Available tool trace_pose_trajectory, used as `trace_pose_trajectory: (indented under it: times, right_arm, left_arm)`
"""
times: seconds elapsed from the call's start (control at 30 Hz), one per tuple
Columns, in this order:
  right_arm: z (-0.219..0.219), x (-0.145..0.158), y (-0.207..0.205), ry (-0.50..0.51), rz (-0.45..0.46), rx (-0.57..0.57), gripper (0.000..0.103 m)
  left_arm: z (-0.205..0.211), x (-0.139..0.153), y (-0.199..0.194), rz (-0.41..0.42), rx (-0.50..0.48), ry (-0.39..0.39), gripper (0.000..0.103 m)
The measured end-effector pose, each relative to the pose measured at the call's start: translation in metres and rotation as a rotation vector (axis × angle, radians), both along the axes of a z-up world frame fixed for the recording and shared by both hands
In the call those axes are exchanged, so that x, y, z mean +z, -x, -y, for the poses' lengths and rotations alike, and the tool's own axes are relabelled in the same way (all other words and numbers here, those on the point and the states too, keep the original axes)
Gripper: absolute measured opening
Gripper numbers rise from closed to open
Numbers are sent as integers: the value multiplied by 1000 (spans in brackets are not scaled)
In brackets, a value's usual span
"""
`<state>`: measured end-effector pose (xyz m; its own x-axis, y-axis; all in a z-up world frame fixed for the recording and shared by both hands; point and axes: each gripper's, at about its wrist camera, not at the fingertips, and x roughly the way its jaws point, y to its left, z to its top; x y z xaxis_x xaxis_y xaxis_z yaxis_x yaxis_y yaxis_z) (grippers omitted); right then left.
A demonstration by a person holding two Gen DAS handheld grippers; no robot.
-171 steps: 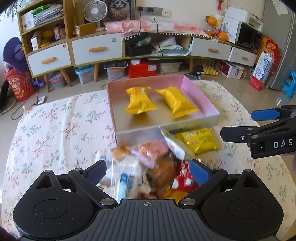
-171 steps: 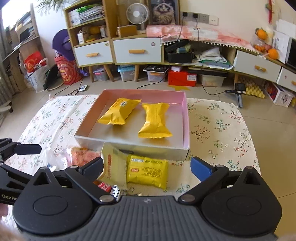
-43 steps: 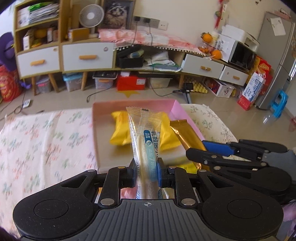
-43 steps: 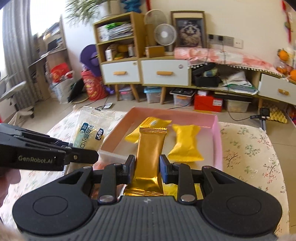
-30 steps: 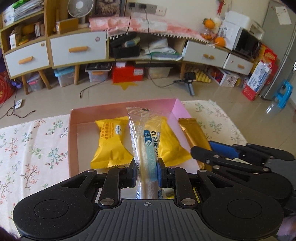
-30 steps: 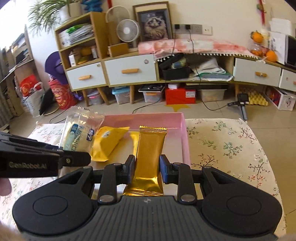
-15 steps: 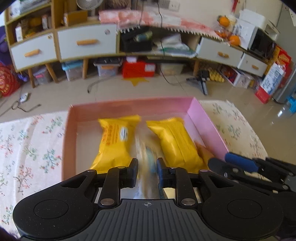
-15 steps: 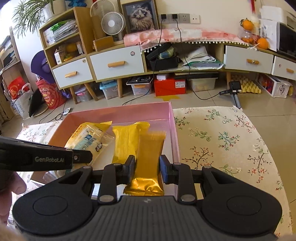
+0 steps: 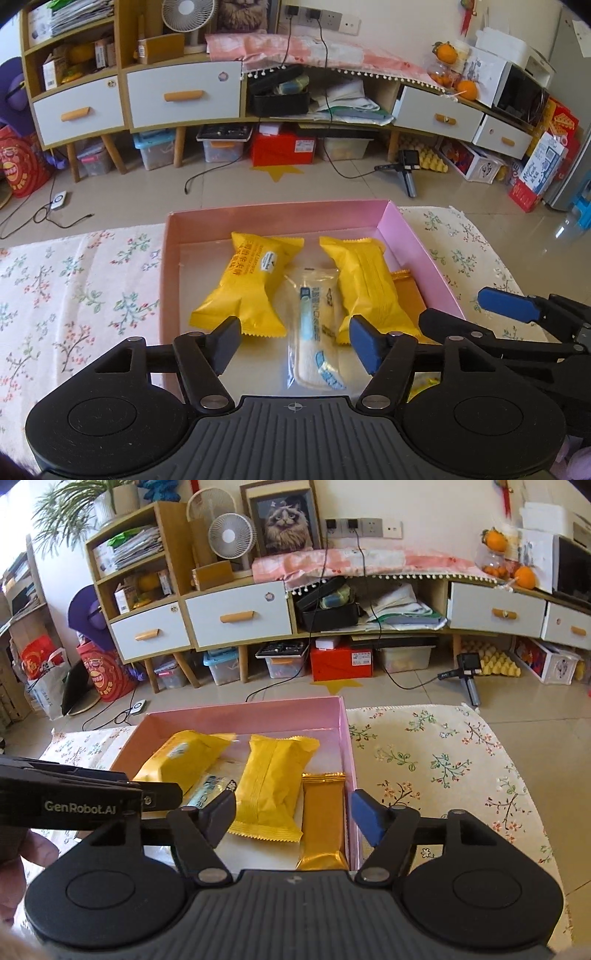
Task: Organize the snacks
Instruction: 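Withdraw both grippers from the box back toward the snack pile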
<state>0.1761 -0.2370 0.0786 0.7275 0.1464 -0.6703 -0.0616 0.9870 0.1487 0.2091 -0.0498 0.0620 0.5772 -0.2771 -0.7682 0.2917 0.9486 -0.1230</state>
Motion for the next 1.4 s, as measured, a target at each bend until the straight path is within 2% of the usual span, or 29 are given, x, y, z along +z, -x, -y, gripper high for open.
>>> trace_pose_trajectory:
  times: [0.17, 0.33, 0.57, 0.67, 0.93, 1.1, 1.4]
  right_arm:
    - [-6, 8, 7, 29, 18, 25, 74]
    - [-7, 14, 15, 32, 32, 43, 82]
    - [-15, 19, 32, 68, 48, 94, 93]
    - [-15, 23, 38, 50, 48, 105, 97]
    - [-19, 28, 54, 40, 52, 122, 103]
    - [-26, 27, 64, 38, 12, 127, 103]
    - [-46, 22, 88, 48, -17, 212, 103]
  left_arm:
    - [-11, 6, 14, 6, 5, 11, 71]
    - [-24, 9, 32, 7, 12, 21, 81]
    - [-40, 12, 59, 3, 12, 20, 87]
    - [-46, 13, 71, 0, 5, 20, 90]
    - [-62, 13, 105, -3, 4, 15, 95]
    - [-73, 10, 123, -5, -3, 6, 96]
    - [-94, -7, 153, 4, -35, -37, 97]
